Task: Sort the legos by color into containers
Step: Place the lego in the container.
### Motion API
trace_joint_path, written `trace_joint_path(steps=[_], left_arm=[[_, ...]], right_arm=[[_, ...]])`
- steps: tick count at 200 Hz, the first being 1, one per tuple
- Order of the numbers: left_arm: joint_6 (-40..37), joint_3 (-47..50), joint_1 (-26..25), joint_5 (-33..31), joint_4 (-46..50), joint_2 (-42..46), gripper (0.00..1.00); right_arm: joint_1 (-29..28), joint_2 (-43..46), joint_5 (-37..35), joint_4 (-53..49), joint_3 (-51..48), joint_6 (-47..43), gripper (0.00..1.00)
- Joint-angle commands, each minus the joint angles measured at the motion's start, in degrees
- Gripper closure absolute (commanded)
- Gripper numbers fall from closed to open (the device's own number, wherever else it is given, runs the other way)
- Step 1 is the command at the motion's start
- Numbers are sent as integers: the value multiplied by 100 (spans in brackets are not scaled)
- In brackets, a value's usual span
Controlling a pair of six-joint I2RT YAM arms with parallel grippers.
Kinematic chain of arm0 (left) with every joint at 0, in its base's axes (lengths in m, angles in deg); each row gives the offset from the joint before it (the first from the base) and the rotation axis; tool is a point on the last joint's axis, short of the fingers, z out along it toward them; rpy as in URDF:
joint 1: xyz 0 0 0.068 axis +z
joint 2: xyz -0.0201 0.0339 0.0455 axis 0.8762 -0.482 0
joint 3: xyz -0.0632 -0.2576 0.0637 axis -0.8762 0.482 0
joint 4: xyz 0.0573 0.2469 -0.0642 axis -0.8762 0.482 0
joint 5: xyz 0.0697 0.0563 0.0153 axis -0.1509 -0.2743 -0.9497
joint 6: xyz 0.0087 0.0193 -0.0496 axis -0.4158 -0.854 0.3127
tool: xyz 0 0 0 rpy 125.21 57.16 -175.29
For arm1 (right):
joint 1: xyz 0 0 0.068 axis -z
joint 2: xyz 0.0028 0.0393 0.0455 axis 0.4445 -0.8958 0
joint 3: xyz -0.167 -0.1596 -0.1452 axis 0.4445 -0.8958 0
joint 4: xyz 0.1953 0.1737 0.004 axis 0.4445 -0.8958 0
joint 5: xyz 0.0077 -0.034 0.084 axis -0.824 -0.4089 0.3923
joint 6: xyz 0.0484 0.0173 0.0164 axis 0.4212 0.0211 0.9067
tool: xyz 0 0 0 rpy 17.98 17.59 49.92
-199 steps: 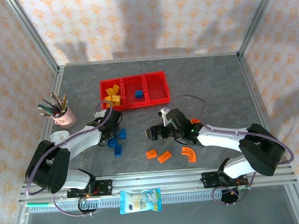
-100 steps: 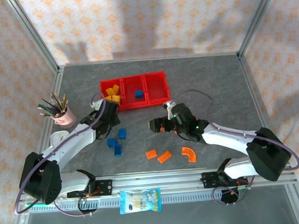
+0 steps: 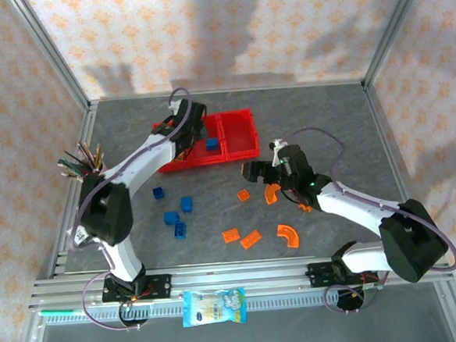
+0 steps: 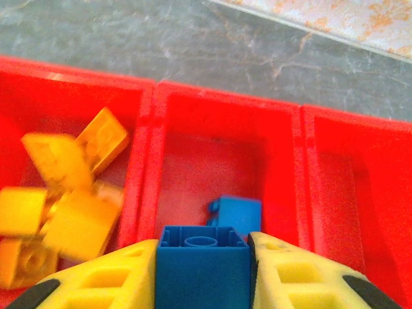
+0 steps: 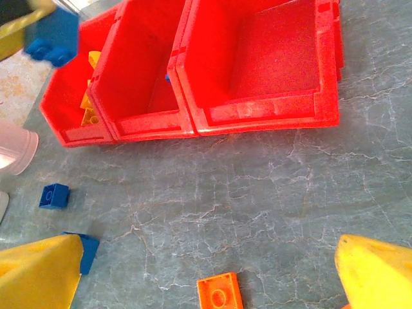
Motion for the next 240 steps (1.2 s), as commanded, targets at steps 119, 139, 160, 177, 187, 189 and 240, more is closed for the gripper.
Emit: trace_joint_path(steps=[119, 139, 160, 177, 187, 189, 240], left_arm=[[-593, -2157, 19, -539, 926, -1709, 44], [-567, -1625, -5, -221, 719, -1201, 43], [-541, -924, -80, -66, 449, -569, 42], [-494, -323, -149, 34, 344, -18, 41], [-451, 32, -197, 37, 309, 268, 41], [-441, 107, -209, 36, 300, 327, 41], [-110, 1826, -568, -27, 303, 1633, 40]], right_arm=[[85, 369, 15, -387, 327, -373, 0], [85, 361, 61, -476, 389, -468, 0], [47, 283, 200, -521, 425, -512, 0], [-80, 246, 187, -551, 426, -587, 0], [-177, 211, 126, -595, 425, -626, 0], [-191, 211, 112, -604, 425, -634, 0], [-726, -81, -47, -533, 324, -644, 0]])
